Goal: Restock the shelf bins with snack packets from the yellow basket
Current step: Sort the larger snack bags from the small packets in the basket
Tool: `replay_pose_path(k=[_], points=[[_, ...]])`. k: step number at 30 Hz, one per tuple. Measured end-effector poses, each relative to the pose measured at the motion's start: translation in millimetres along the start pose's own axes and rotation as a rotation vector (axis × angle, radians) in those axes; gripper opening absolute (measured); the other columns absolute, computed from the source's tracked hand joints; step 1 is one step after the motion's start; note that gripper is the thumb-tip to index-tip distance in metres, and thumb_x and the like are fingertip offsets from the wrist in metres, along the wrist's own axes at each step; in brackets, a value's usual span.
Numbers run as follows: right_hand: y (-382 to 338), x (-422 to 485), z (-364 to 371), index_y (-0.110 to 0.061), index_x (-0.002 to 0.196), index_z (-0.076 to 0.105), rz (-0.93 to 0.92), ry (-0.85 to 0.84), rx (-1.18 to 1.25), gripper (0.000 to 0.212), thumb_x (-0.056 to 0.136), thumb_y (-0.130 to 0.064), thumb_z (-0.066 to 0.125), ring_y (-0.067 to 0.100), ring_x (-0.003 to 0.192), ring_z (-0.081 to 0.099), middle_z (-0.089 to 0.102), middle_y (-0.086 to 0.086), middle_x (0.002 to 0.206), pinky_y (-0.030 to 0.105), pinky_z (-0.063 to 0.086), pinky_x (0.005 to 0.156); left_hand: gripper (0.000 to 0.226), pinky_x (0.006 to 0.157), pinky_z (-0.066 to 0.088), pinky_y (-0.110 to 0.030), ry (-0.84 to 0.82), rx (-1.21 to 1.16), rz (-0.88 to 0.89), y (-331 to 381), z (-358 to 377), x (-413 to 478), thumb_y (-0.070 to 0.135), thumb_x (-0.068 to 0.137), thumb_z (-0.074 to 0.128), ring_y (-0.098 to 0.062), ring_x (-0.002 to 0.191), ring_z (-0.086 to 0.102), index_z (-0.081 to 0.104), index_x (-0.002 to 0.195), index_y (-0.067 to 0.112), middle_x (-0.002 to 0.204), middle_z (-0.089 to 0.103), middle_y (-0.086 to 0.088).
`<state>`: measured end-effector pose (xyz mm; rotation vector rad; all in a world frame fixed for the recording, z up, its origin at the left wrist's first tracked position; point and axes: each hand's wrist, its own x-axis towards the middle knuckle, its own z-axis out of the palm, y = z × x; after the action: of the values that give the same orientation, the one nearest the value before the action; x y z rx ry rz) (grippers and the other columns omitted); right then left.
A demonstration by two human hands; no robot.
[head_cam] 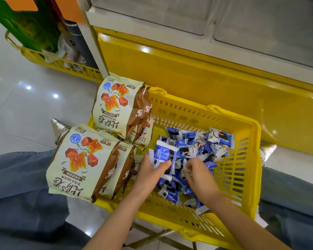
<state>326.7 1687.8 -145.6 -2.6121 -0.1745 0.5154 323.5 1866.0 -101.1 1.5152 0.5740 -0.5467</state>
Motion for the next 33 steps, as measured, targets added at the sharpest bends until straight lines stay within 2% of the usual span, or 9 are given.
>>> replay_pose_path(k=[3,6,11,15,20,24,28,30,33], points=[[2,-5,19,-0.011,0.132,0.036,0.060,-0.170,-0.041,0.047,0.093,-0.031,0.054,0.017,0.121,0.041,0.040,0.004,0.128,0.022,0.034,0.098,0.048,0.077,0.039,-0.017,0.005,0.020,-0.001,-1,-1,3,0.035,0.082,0.066,-0.006,0.113,0.052,0.044,0.124,0.027,0.119,0.056,0.013],[-3,8,23,-0.007,0.142,0.023,0.179,-0.125,0.042,0.066,0.092,-0.033,0.057,0.021,0.134,0.030,0.031,0.009,0.141,0.024,0.025,0.110,0.045,0.072,0.040,-0.010,-0.004,0.005,-0.003,0,-1,2,0.032,0.082,0.066,-0.001,0.109,0.053,0.045,0.122,0.030,0.113,0.058,0.018],[-4,23,22,-0.010,0.139,0.032,0.177,-0.196,-0.110,0.054,0.092,-0.025,0.055,0.025,0.127,0.036,0.041,0.011,0.135,0.028,0.029,0.105,0.041,0.063,0.038,-0.003,0.012,-0.017,-0.008,0,-4,6,0.026,0.084,0.066,0.012,0.096,0.055,0.046,0.120,0.032,0.110,0.059,0.019],[6,18,-5,-0.015,0.136,0.038,0.224,-0.152,0.216,0.051,0.089,-0.012,0.057,0.021,0.117,0.049,0.049,0.008,0.133,0.027,0.042,0.091,0.072,0.091,0.025,-0.020,0.034,-0.012,-0.010,2,-2,11,0.034,0.086,0.063,0.000,0.117,0.034,0.022,0.144,0.027,0.117,0.032,0.024],[24,11,-47,-0.012,0.139,0.039,0.262,0.030,0.316,0.051,0.091,-0.015,0.058,0.017,0.123,0.049,0.050,0.003,0.138,0.024,0.038,0.096,0.061,0.059,0.030,-0.001,0.088,0.052,-0.031,3,7,25,0.034,0.085,0.064,0.024,0.063,0.040,0.032,0.136,0.023,0.081,0.031,0.036],[34,6,-58,-0.013,0.143,0.034,0.273,0.001,0.154,0.053,0.094,-0.005,0.051,0.021,0.130,0.045,0.045,0.004,0.143,0.031,0.037,0.104,0.060,0.073,0.037,-0.011,0.031,0.135,0.037,6,18,41,0.032,0.083,0.068,0.005,0.099,0.052,0.036,0.132,0.020,0.109,0.047,0.024],[32,-12,-45,-0.020,0.126,0.049,0.100,0.060,-0.021,0.037,0.091,-0.020,0.059,0.014,0.115,0.050,0.052,-0.002,0.124,0.024,0.044,0.092,0.087,0.098,0.029,-0.024,-0.112,0.260,0.019,8,27,57,0.038,0.082,0.068,-0.013,0.132,0.034,0.016,0.148,0.015,0.152,0.026,0.003],[32,-21,-34,-0.023,0.126,0.050,0.074,-0.138,-0.012,0.041,0.088,-0.033,0.062,0.008,0.109,0.051,0.053,-0.004,0.123,0.019,0.043,0.088,0.088,0.094,0.027,-0.024,-0.197,0.302,-0.004,4,29,64,0.040,0.081,0.068,-0.018,0.137,0.028,0.015,0.148,0.017,0.154,0.023,0.002],[36,-30,-18,-0.023,0.142,0.034,0.035,-0.484,-0.105,0.071,0.083,-0.044,0.065,0.016,0.128,0.038,0.038,-0.003,0.142,0.025,0.034,0.102,0.086,0.101,0.030,-0.031,-0.271,0.446,-0.056,-8,27,70,0.037,0.084,0.066,-0.022,0.139,0.025,0.013,0.148,0.016,0.155,0.018,-0.002]])
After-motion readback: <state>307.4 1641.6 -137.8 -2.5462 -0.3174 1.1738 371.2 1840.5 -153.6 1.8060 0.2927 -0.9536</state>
